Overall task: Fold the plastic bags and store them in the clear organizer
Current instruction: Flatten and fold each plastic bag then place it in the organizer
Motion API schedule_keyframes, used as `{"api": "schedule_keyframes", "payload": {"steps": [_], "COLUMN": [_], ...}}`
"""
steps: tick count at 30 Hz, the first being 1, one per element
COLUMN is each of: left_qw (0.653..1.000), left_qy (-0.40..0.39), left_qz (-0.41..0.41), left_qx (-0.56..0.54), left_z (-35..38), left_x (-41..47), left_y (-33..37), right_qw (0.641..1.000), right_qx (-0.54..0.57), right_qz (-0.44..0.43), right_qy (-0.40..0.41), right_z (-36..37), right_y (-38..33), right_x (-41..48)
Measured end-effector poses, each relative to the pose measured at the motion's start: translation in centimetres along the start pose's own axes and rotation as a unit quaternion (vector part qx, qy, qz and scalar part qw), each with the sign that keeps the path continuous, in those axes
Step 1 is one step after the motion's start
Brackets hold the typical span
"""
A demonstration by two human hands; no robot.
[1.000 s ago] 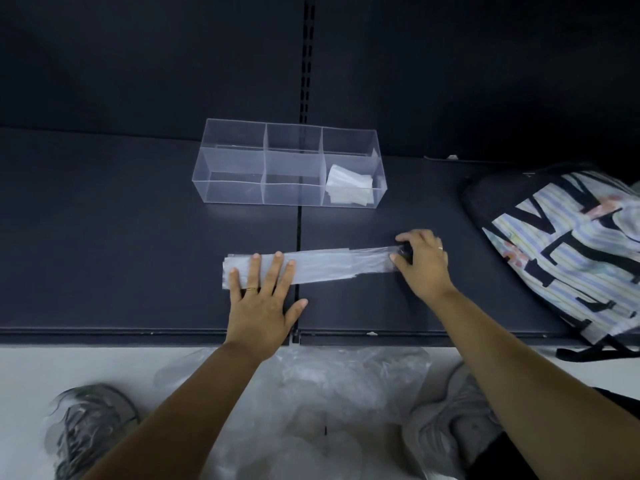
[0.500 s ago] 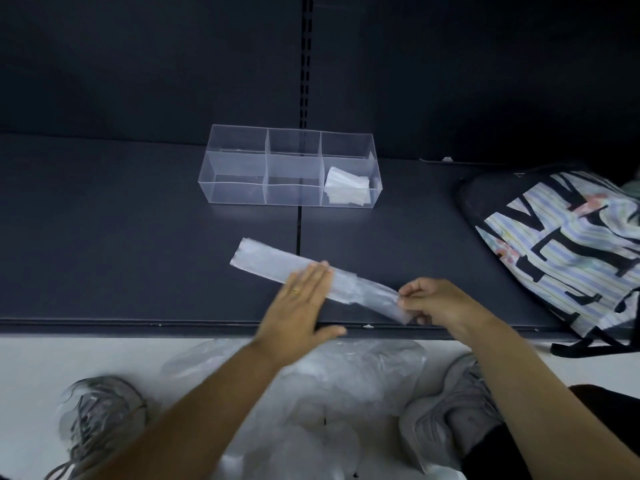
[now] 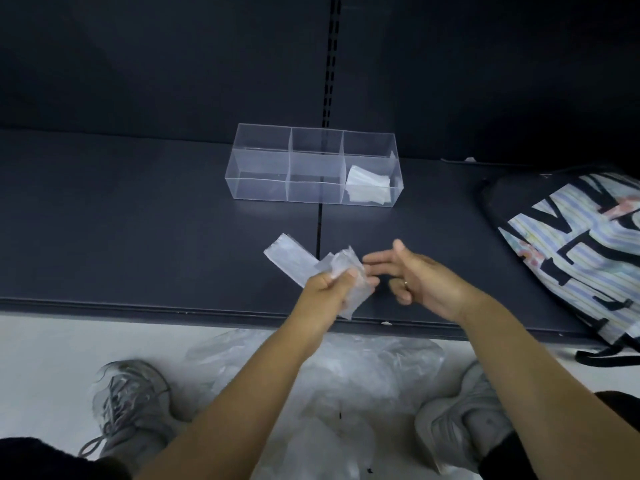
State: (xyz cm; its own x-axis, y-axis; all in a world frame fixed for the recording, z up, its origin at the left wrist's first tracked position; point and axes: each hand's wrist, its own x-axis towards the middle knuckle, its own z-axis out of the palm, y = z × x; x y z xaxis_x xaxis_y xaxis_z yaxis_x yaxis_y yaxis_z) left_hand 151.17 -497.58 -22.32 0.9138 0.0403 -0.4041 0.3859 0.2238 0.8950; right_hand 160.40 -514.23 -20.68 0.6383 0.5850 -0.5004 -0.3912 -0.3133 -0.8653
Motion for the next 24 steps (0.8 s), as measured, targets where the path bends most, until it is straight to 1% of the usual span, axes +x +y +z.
{"api": "schedule_keyframes", "payload": {"steps": [3, 5, 7, 8, 11, 13, 17, 19, 20, 22, 23, 24], "left_qw": [0.997, 0.994, 0.990, 0.988, 0.980, 0.974, 0.968, 0.956, 0.938, 0.872, 0.842, 0.825], "left_qy": [-0.003, 0.005, 0.029, 0.052, 0.149, 0.192, 0.246, 0.288, 0.322, 0.383, 0.374, 0.323], "left_qz": [-0.051, -0.057, -0.066, -0.075, -0.104, -0.101, -0.050, -0.010, 0.021, 0.111, 0.173, 0.235], "left_qx": [-0.052, -0.091, -0.122, -0.121, -0.082, -0.060, -0.009, 0.062, 0.131, 0.285, 0.348, 0.400], "left_z": [-1.7, -2.7, -3.8, -4.4, -6.3, -7.3, -8.3, -8.7, -8.8, -8.3, -7.6, -6.7], "left_x": [1.3, 2.2, 3.1, 3.6, 5.3, 6.3, 7.4, 7.6, 7.4, 6.2, 5.4, 4.7], "left_y": [0.3, 0.2, 0.1, -0.1, -0.6, -0.7, -0.7, -0.8, -0.8, -0.8, -0.8, -1.3], "right_qw": [0.998, 0.995, 0.994, 0.993, 0.984, 0.980, 0.976, 0.974, 0.973, 0.972, 0.972, 0.971], "right_qx": [-0.042, -0.091, -0.107, -0.108, -0.127, -0.128, -0.116, -0.119, -0.123, -0.130, -0.134, -0.137], "right_qz": [0.002, 0.007, 0.027, 0.036, 0.044, 0.044, 0.054, 0.060, 0.063, 0.071, 0.075, 0.078], "right_qy": [-0.043, -0.039, 0.003, 0.033, 0.116, 0.147, 0.178, 0.183, 0.183, 0.181, 0.180, 0.177], "right_z": [1.1, 1.6, 1.9, 2.1, 2.8, 3.1, 3.8, 3.9, 3.9, 3.9, 3.9, 3.9], "right_y": [1.6, 2.5, 3.1, 3.4, 4.1, 4.2, 4.0, 3.9, 3.9, 3.8, 3.7, 3.5], "right_x": [1.8, 2.7, 3.4, 3.7, 4.5, 4.9, 5.8, 6.0, 6.0, 6.1, 6.1, 6.1]}}
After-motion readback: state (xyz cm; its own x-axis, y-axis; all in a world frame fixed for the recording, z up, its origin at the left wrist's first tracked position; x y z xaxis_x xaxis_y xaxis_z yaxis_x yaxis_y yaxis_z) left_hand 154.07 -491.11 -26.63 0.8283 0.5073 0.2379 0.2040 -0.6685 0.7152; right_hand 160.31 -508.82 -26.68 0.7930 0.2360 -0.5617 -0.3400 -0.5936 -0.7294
